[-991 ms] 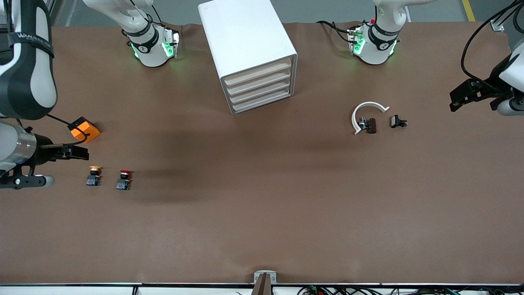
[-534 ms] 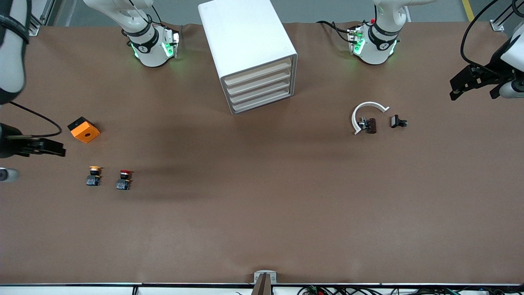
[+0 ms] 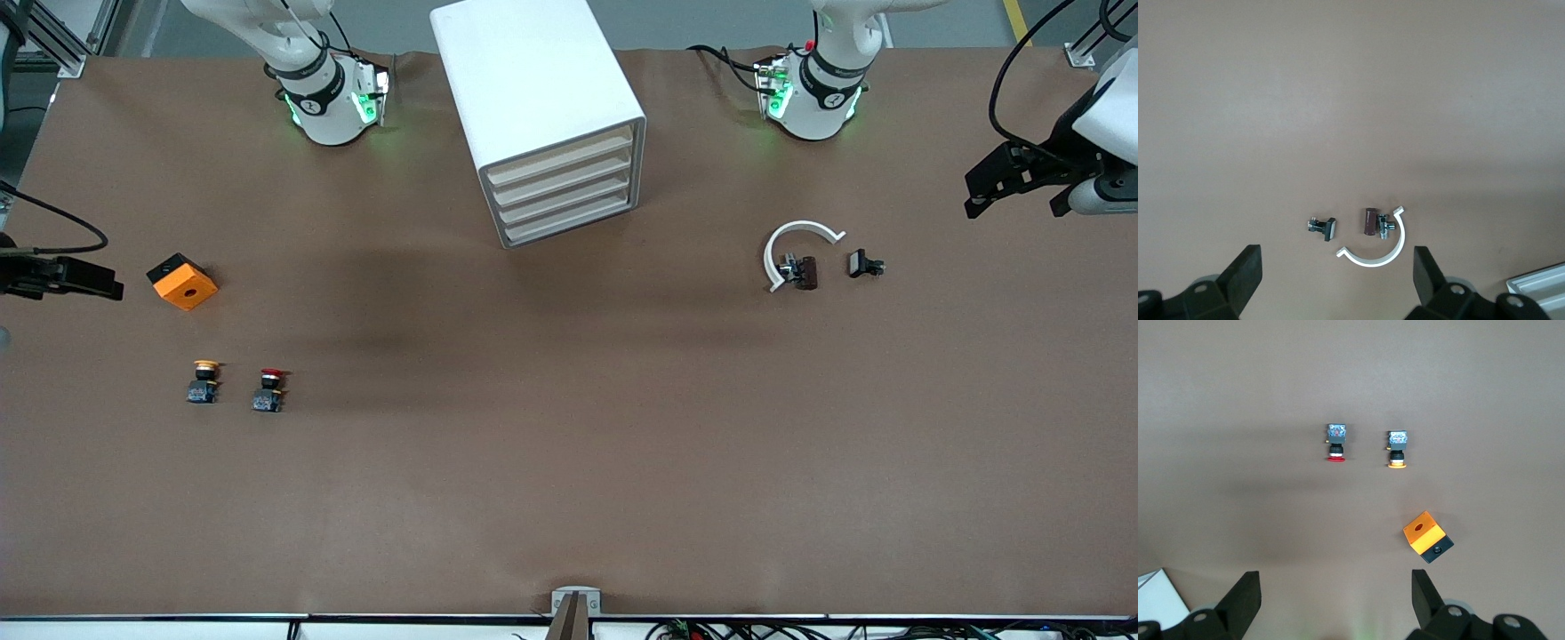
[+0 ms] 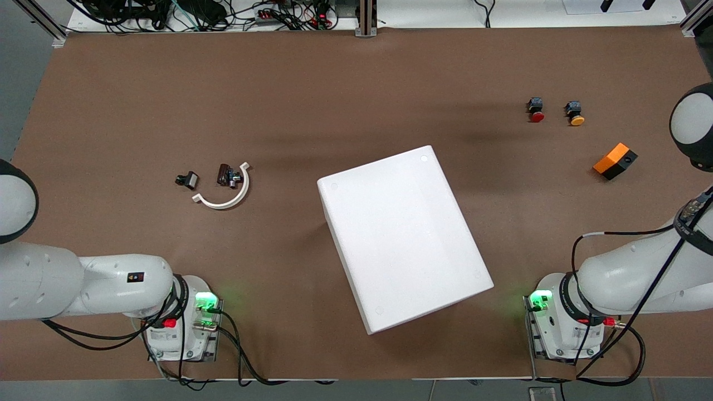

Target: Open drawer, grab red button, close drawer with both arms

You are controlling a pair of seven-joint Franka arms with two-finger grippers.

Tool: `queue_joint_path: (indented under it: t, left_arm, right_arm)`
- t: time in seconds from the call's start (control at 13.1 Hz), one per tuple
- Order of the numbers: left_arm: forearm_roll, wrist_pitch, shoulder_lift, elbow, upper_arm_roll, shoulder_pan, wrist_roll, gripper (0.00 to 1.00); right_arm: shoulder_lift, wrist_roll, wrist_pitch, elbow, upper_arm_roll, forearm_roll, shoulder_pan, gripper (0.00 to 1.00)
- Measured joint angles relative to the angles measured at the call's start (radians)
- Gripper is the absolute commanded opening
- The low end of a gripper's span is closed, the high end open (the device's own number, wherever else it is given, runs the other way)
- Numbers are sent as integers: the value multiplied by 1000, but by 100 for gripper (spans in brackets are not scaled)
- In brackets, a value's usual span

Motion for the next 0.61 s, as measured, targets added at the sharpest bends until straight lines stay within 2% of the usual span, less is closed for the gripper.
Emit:
queue_joint_path:
  t: [0.3,0.61]
  left_arm:
    - [-5,-42,-4,17,4,2,5,100]
    - [-5,-49,-5,41,4,2,5,100]
  right_arm:
    - [-42,-19,-10,-11,-7,47,-33,100]
    - [-165,-22,-11,-116,-10,69,-74,100]
